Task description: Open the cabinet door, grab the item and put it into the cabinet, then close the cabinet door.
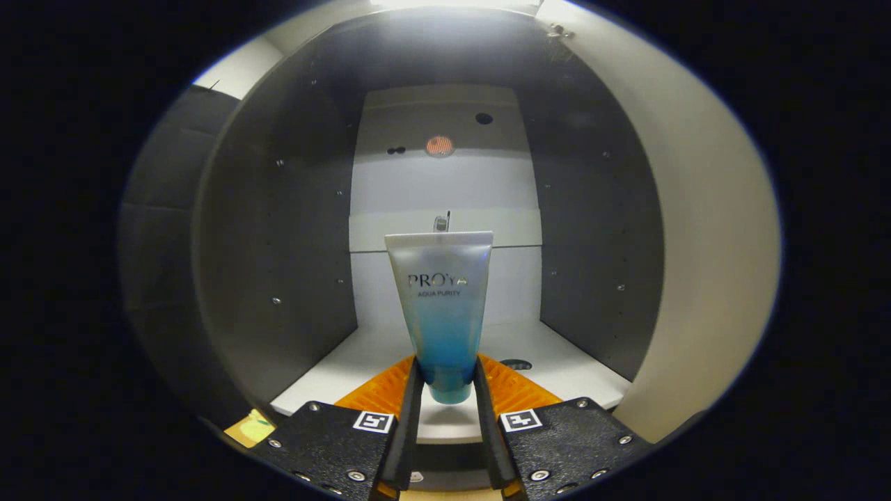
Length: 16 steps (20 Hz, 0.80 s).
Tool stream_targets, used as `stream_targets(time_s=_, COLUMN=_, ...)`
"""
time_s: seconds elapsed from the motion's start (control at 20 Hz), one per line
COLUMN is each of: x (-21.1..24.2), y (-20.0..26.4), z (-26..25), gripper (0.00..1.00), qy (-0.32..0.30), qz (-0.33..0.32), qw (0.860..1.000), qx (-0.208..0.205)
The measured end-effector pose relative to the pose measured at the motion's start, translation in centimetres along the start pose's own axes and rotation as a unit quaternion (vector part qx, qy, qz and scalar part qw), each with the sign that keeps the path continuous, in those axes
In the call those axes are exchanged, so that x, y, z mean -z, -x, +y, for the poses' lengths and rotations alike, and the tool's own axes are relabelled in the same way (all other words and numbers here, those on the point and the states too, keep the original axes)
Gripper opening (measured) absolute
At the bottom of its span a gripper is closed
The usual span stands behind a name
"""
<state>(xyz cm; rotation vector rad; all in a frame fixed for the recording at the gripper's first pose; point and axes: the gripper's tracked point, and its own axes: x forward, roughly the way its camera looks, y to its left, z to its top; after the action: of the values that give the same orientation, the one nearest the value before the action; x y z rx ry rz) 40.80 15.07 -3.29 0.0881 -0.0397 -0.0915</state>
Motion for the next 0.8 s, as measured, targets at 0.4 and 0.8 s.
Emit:
stream_targets(time_s=0.4, x=2.6, y=-2.6, z=-0.3, gripper=0.42, qy=-0.017, qz=0.014, qw=1.000, qx=-0.007)
stream_targets(time_s=0.8, x=3.2, y=-2.8, z=0.1, gripper=0.75, qy=-0.002, qz=0.027, qw=0.999, qx=-0.024)
